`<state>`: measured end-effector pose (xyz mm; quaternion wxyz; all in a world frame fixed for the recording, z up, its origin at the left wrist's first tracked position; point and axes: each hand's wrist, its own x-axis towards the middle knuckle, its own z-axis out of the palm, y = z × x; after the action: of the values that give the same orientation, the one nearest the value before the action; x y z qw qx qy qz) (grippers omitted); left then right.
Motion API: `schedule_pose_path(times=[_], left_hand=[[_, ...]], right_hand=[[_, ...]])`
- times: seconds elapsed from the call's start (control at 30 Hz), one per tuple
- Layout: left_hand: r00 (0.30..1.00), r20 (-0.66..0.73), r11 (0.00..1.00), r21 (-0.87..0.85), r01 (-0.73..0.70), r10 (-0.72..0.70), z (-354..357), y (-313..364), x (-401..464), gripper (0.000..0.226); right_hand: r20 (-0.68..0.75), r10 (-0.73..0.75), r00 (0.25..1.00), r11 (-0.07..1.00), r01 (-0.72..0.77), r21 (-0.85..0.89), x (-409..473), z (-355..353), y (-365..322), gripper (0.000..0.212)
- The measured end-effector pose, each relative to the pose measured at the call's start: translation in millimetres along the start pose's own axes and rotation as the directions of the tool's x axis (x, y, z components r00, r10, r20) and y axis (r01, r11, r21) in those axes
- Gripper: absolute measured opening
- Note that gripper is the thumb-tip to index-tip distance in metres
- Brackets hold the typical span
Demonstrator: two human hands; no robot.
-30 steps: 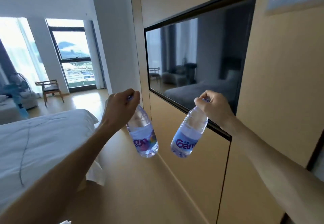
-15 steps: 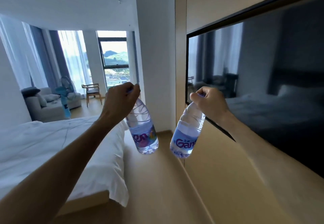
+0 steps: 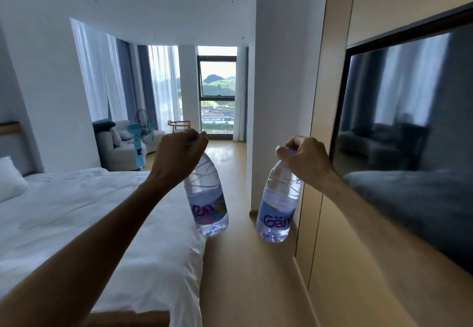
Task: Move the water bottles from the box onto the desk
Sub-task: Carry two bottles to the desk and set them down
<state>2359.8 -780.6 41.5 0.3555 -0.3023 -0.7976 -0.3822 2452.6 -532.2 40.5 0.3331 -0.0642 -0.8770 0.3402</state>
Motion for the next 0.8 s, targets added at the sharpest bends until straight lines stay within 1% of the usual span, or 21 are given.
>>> schedule_pose_path(times=[0.2,0.3,0.4,0.53,0.67,0.73,0.8], left_hand=[[0.999,-0.034,1.000,0.021,0.013,-0.012,52.9,-89.8,57.8,0.036],[1.000,0.010,0.999,0.047,-0.004,0.003,82.4,-135.9,96.0,0.033],[0.998,0.056,0.995,0.098,-0.027,0.022,110.4,-176.0,137.4,0.035],[0.996,0.089,0.981,0.194,-0.031,0.014,145.9,-221.2,193.7,0.029],[0.992,0.125,0.968,0.246,-0.039,0.009,188.9,-269.1,248.3,0.028],[0.991,0.134,0.963,0.264,-0.044,0.008,213.6,-292.3,272.5,0.030],[0.991,0.137,0.961,0.274,-0.044,0.006,239.4,-314.0,296.0,0.038]], right_hand=[[0.022,-0.038,0.999,0.999,0.038,0.029,95.7,74.9,26.6,0.022],[0.043,-0.040,0.998,0.999,0.039,0.011,151.4,112.9,38.3,0.023],[0.047,-0.044,0.998,0.998,0.046,-0.032,207.3,147.2,49.3,0.022],[0.078,-0.060,0.995,0.993,0.068,-0.095,278.8,186.4,66.6,0.020],[0.069,-0.073,0.995,0.984,0.083,-0.160,348.4,227.2,94.2,0.020],[0.074,-0.075,0.994,0.981,0.087,-0.172,382.6,248.3,111.4,0.021],[0.081,-0.080,0.993,0.979,0.093,-0.179,417.1,267.9,129.0,0.020]])
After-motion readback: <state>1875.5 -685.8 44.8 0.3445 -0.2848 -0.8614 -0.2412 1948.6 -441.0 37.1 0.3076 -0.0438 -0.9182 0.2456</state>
